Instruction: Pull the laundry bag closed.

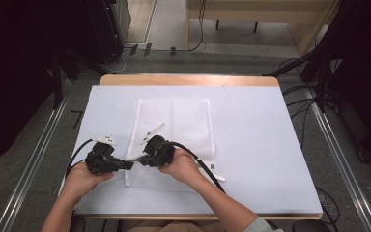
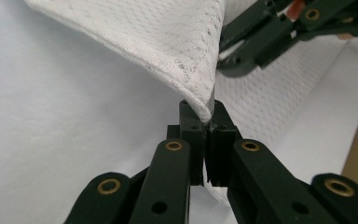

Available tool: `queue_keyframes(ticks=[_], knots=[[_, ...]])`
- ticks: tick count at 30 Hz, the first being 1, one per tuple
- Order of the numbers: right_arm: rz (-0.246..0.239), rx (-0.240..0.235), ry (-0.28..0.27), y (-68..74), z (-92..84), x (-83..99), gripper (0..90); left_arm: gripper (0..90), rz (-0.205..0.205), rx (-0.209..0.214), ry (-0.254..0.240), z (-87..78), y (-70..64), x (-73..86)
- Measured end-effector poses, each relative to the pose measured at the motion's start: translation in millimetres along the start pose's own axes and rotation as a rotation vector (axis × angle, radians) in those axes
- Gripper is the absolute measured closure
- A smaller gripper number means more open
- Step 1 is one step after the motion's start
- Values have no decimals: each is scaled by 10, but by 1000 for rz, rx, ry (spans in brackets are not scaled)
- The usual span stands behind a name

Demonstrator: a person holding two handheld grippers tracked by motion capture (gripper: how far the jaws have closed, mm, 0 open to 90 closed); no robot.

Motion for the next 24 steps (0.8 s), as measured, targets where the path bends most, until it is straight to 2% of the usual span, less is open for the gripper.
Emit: queue_keyframes(ticks=[3,6,10,24], knots=[[-10,2,5,2,-17,43,883,884,28,-10,-11,15,-3,4],[-36,14,3,-6,-69,70,882,883,38,-4,-16,-3,-1,3],[-29,20,5,-48,-107,123,882,882,27,0,-21,-10,14,6],[-5,28,10,-139,-261,318,882,881,42,10,-9,12,-15,12]])
Point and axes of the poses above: each handheld gripper's, and its own axes: z roughly forward along the jaws, x roughly out of its underside, y roughly to its left, the point moved 6 cm from there along z, roughly forward along the jaws, and after that the axes turned 14 degrees about -z, right-handed, at the moved point
